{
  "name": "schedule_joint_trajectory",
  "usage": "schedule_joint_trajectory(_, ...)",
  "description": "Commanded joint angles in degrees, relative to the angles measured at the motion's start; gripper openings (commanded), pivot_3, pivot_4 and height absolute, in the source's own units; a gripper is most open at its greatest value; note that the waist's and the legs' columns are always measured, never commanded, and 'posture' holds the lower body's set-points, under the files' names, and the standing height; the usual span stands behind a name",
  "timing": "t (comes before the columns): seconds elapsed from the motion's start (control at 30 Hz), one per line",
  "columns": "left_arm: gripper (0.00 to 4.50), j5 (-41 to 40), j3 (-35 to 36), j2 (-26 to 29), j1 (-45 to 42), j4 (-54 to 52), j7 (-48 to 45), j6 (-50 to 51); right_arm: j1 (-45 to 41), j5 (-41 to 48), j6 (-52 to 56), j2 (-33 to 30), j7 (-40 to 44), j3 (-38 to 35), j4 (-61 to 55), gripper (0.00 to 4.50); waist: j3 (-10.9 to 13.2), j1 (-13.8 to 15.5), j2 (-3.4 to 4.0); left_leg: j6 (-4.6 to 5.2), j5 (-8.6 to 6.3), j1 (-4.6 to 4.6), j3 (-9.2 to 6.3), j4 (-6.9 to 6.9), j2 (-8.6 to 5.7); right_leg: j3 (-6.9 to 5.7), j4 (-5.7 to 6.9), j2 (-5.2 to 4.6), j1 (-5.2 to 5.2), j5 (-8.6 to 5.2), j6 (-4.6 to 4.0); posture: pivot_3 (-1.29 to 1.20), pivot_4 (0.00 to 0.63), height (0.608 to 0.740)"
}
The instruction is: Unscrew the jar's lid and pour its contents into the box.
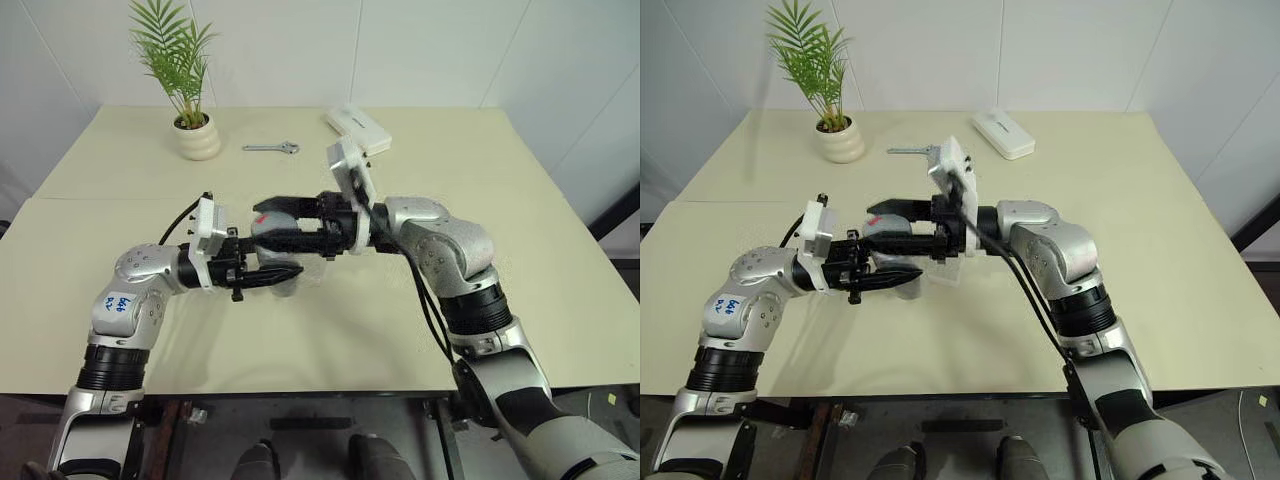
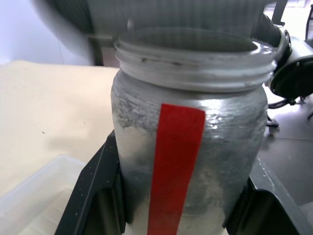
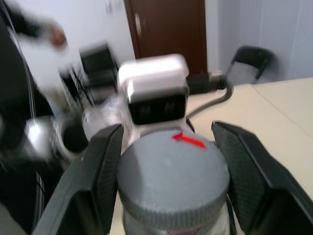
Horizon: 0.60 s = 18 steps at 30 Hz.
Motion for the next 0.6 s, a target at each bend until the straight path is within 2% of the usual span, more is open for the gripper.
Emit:
schedule_joint_trajectory(0.03,1.93,-0.2,0.3,0.6,0.4,-1.8,-0.5,-0.3,-3.0,11.4,7.0,1.9,-6.5,-8.8,-2.3,2.56,0.0,0.0,0.00,0.00,0.00,0.00,0.00,0.00,0.00,0.00,0.00,-0.01,0.00,0.00,0.00,0.00,0.150,0.740)
schedule_joint_trajectory(0.13,1.93,-0.2,0.6,0.8,0.9,-2.2,-0.3,-0.2,-2.5,11.1,6.7,-0.1,-8.6,-10.2,-3.3,2.56,0.0,0.0,0.00,0.00,0.00,0.01,0.00,0.00,0.00,0.00,0.00,-0.01,0.01,0.00,0.00,0.00,0.150,0.740)
schedule_joint_trajectory(0.23,1.93,-0.4,1.2,1.3,1.7,-2.6,0.0,-0.1,2.1,-0.1,-2.1,-8.0,-7.5,-6.7,-4.2,2.56,0.0,0.1,0.00,0.02,-0.01,0.00,0.00,0.00,0.00,0.00,-0.07,-0.01,0.01,0.00,0.00,0.00,0.150,0.740)
schedule_joint_trajectory(0.43,1.93,-0.6,2.7,2.2,2.1,-1.9,0.9,-0.4,13.6,-24.9,-27.6,-21.7,-8.4,0.9,5.6,2.56,0.0,0.1,-0.02,0.06,-0.04,-0.04,0.05,-0.01,-0.04,0.04,-0.21,-0.02,0.01,0.01,0.03,0.00,0.150,0.740)
schedule_joint_trajectory(0.53,1.93,-1.1,3.3,2.5,2.0,-1.2,0.9,0.4,17.4,-21.0,-30.8,-18.4,-12.9,-6.5,10.5,2.56,0.0,-0.4,-0.03,0.06,-0.04,-0.04,0.07,-0.03,-0.04,0.09,-0.20,0.00,-0.01,0.00,0.04,0.00,0.150,0.740)
schedule_joint_trajectory(0.6,1.93,-0.9,3.1,2.4,1.5,-0.7,0.6,0.3,19.6,-19.3,-31.6,-16.7,-13.2,-8.8,12.1,2.56,0.0,-0.8,-0.03,0.05,-0.03,0.06,0.23,-0.07,-0.04,0.28,-0.13,0.02,-0.03,0.02,0.06,0.00,0.150,0.740)
